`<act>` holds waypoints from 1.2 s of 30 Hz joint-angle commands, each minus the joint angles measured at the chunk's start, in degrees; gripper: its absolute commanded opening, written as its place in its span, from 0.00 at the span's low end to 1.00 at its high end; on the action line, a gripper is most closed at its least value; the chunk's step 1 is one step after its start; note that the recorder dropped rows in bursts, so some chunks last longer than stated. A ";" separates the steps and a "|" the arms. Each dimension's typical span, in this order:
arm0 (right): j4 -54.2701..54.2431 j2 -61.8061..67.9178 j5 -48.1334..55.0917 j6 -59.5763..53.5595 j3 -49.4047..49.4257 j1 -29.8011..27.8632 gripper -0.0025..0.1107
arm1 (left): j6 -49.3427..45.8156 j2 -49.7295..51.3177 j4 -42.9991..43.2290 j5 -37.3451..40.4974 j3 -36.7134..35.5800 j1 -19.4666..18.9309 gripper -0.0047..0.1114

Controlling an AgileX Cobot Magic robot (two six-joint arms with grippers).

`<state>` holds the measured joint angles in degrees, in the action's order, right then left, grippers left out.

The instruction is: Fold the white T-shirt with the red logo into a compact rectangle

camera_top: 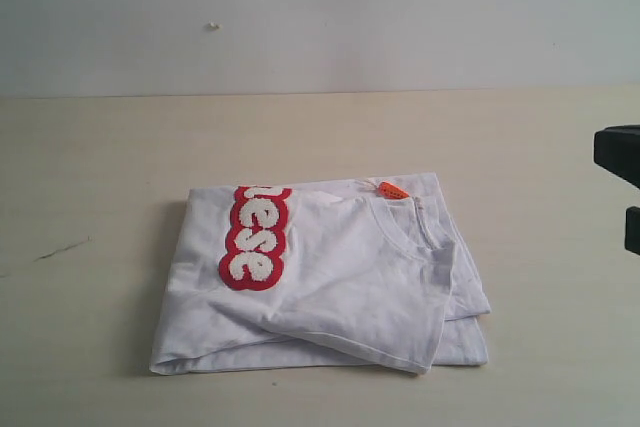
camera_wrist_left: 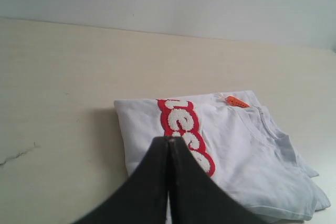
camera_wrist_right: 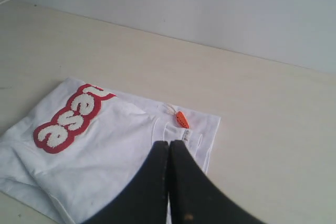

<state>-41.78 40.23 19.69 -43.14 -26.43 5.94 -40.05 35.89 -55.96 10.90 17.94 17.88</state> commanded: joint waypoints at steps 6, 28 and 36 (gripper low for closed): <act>-0.12 -1.46 0.03 -0.29 0.23 0.07 0.02 | -0.05 -1.42 -0.15 0.77 -0.34 -0.12 0.04; -0.12 -1.46 0.03 -0.19 0.23 0.07 0.02 | -0.16 -3.15 0.67 0.77 -0.34 -0.76 0.04; -0.12 -1.46 0.03 -0.19 0.23 0.07 0.02 | -6.48 -8.53 3.31 0.55 -0.34 -7.59 0.04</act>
<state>-41.78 39.17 20.02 -43.14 -26.43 5.94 -43.98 29.43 -52.96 11.81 17.83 12.60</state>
